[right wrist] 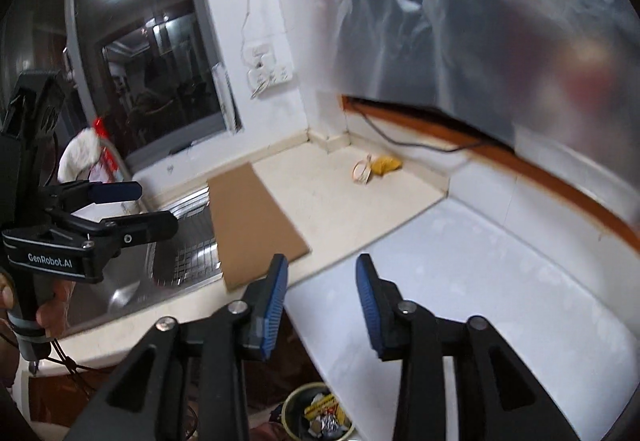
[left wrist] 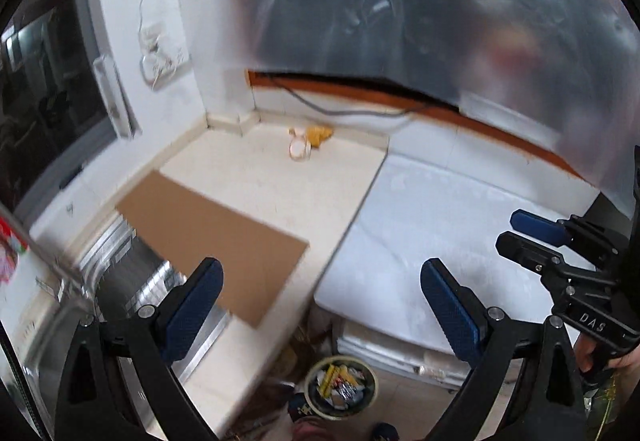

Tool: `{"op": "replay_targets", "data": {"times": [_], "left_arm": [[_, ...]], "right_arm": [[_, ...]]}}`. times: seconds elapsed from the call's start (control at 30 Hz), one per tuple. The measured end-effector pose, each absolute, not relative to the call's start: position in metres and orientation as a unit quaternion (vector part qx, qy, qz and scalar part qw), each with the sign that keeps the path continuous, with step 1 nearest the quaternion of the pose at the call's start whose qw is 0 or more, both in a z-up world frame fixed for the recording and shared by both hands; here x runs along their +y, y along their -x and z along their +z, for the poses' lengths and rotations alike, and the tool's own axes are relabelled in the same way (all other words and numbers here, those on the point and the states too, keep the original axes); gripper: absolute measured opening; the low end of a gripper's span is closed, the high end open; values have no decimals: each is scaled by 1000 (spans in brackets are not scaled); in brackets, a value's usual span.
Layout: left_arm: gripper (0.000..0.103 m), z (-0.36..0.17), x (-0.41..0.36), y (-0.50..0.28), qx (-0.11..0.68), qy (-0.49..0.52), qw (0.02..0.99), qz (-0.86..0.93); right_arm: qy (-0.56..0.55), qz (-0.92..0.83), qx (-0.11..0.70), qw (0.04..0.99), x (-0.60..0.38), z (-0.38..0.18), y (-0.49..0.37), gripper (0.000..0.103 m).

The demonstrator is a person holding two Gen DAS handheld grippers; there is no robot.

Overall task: Collect trash
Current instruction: 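Raise both tools back up to the counter corner, then grasp the orange-rimmed paper cup with the left tool while the right tool grasps the yellow chip bag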

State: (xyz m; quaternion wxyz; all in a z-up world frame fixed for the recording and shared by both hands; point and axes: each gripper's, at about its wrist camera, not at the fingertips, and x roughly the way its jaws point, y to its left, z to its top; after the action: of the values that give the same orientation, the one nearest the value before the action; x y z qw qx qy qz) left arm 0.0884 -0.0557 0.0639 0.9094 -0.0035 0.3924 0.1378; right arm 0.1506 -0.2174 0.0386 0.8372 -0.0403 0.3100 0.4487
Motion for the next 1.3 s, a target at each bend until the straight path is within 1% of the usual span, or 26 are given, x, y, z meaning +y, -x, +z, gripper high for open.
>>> {"op": "replay_targets", "data": {"times": [0.2,0.33,0.43,0.53,0.73,0.93,1.13,1.2,1.27,1.3], "left_arm": [[98,83,-22,-156,388,-25,913,123],[98,81,11,-206,396,-37,911,106],[98,67,37,-249,401,-48,910,96],[98,42,67,-295,415,-41,905,80],[98,-30,125,-388,451,2,891,58],[97,-87,157,-446,470,35,880,49],[96,-139,175,-486,497,58,865,43],[91,-149,180,-490,503,75,860,38],[79,-160,184,-495,510,97,854,29],[75,-167,186,-497,515,111,850,23]], "right_arm": [[37,425,295,855,-190,63,-194,40],[43,398,295,868,-157,70,-233,41],[41,380,306,872,-130,65,-268,41],[26,360,328,873,-104,47,-305,41],[-2,330,356,874,-53,-1,-373,41],[-3,304,382,873,-9,-54,-419,41],[-12,291,398,870,16,-89,-444,41],[-16,290,402,868,22,-96,-447,41],[-19,289,405,867,24,-102,-449,41],[-20,289,406,866,26,-103,-449,41]]}}
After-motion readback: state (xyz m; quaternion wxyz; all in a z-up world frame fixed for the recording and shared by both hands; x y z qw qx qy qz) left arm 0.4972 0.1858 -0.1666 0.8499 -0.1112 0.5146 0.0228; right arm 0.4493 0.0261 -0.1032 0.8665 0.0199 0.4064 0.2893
